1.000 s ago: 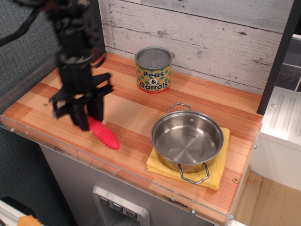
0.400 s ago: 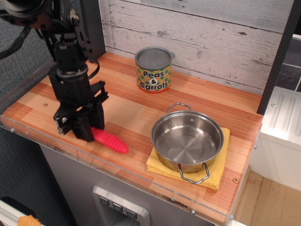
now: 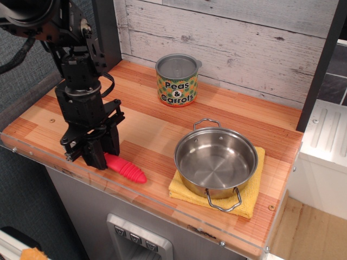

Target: Pick up the red spoon and place it on the left of the pot

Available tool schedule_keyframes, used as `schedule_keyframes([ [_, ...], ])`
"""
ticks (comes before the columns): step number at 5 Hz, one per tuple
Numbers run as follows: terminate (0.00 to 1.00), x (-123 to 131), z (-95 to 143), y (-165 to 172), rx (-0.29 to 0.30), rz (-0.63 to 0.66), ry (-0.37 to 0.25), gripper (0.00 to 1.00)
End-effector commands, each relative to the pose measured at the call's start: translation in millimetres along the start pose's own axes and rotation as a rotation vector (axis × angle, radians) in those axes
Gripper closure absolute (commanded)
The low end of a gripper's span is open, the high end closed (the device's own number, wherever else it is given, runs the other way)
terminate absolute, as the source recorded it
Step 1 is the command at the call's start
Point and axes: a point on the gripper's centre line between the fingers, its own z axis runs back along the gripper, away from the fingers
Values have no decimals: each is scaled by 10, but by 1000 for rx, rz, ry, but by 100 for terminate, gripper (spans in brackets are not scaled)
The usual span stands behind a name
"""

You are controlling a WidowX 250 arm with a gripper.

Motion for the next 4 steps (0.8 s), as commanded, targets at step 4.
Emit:
schedule_keyframes([
  [4, 0, -18, 461, -315, 20, -227, -93, 0],
])
